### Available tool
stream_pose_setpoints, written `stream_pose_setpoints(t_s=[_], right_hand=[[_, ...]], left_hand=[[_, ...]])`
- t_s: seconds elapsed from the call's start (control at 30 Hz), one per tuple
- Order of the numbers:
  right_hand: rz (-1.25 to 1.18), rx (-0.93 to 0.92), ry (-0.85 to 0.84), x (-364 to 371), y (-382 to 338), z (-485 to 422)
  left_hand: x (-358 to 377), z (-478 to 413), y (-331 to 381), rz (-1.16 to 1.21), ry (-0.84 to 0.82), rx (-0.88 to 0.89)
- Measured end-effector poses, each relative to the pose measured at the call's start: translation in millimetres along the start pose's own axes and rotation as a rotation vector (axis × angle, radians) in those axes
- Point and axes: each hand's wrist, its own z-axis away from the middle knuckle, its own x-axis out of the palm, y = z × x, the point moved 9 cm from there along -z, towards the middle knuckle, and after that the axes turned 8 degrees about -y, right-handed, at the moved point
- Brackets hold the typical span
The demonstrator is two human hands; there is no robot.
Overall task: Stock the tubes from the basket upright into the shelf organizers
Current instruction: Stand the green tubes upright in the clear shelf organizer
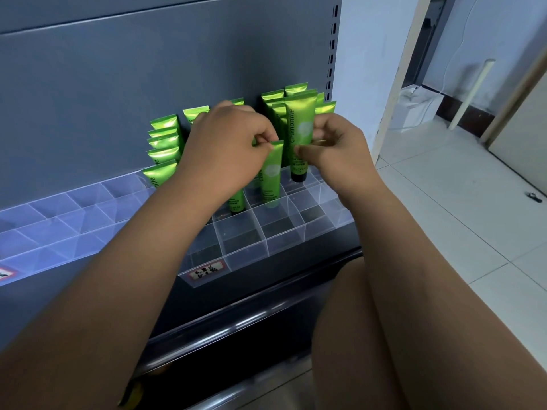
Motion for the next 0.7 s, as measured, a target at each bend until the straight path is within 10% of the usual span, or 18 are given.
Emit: stream_pose_setpoints(t_s=[0.7], right_hand=[[0.317, 0.004, -0.096, 8.6, 20.6, -11.3]], left_hand=[[-4.3, 2.9, -15.8, -0.105, 0.090, -0.120]])
